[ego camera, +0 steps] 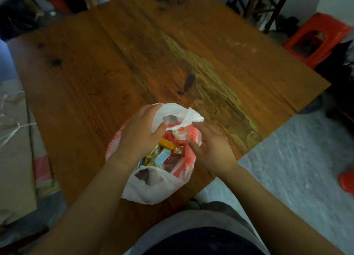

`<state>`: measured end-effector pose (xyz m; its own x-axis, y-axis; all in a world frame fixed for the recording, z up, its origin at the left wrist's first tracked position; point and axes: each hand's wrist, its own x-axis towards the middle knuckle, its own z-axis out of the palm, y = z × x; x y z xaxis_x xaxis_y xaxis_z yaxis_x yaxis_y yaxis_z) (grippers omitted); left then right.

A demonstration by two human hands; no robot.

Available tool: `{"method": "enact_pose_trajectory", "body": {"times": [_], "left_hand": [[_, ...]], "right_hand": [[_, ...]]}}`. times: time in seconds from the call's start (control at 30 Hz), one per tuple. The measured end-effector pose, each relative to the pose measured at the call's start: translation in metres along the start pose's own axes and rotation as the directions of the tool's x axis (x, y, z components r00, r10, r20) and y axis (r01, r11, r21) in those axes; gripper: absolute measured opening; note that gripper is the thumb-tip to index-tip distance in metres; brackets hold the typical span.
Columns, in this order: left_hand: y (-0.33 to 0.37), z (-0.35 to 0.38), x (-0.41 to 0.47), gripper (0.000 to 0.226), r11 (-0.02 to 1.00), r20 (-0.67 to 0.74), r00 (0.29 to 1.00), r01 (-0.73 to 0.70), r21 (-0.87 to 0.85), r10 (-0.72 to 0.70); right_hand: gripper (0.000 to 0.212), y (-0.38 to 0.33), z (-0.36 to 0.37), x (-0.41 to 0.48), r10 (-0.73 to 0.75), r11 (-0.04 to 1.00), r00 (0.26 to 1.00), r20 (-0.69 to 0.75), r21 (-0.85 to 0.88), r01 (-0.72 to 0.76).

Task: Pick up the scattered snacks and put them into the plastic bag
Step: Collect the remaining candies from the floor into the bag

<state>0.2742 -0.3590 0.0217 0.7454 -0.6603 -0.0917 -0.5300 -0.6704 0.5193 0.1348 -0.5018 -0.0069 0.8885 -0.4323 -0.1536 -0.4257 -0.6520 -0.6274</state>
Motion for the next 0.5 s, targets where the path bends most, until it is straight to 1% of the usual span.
{"method": "enact_pose_trajectory", "body": {"times": [0.07,0.13,0.23,0.3,0.37,0.4,0.5], "left_hand": [[0.029,0.008,-0.005,0.053,0.997,0.033,0.997,-0.070,0.032,0.069],[0.065,0.024,-0.011,0.053,0.986,0.100,0.986,-0.144,0.087,0.135],[0.125,0.056,-0.024,0.054,0.952,0.211,0.951,-0.262,0.157,0.227],[0.170,0.084,-0.037,0.055,0.918,0.274,0.910,-0.362,0.163,0.310],[0.217,0.115,-0.049,0.064,0.866,0.315,0.859,-0.470,0.170,0.404],[0.243,0.132,-0.055,0.068,0.833,0.333,0.828,-0.524,0.176,0.451],[0.323,0.189,-0.080,0.070,0.732,0.402,0.713,-0.667,0.138,0.574]], "right_hand": [[0.053,0.012,-0.018,-0.017,0.010,1.000,0.999,-0.053,0.003,-0.010],[0.056,0.031,-0.040,-0.041,0.039,0.999,0.992,-0.122,-0.011,-0.040],[0.058,0.072,-0.076,-0.088,0.124,0.991,0.968,-0.216,-0.016,-0.130],[0.058,0.106,-0.101,-0.129,0.196,0.979,0.938,-0.287,0.010,-0.202],[0.059,0.144,-0.124,-0.174,0.274,0.959,0.889,-0.366,0.037,-0.280],[0.060,0.163,-0.136,-0.199,0.317,0.945,0.861,-0.398,0.051,-0.324],[0.060,0.220,-0.168,-0.276,0.451,0.881,0.760,-0.468,0.100,-0.462]]}}
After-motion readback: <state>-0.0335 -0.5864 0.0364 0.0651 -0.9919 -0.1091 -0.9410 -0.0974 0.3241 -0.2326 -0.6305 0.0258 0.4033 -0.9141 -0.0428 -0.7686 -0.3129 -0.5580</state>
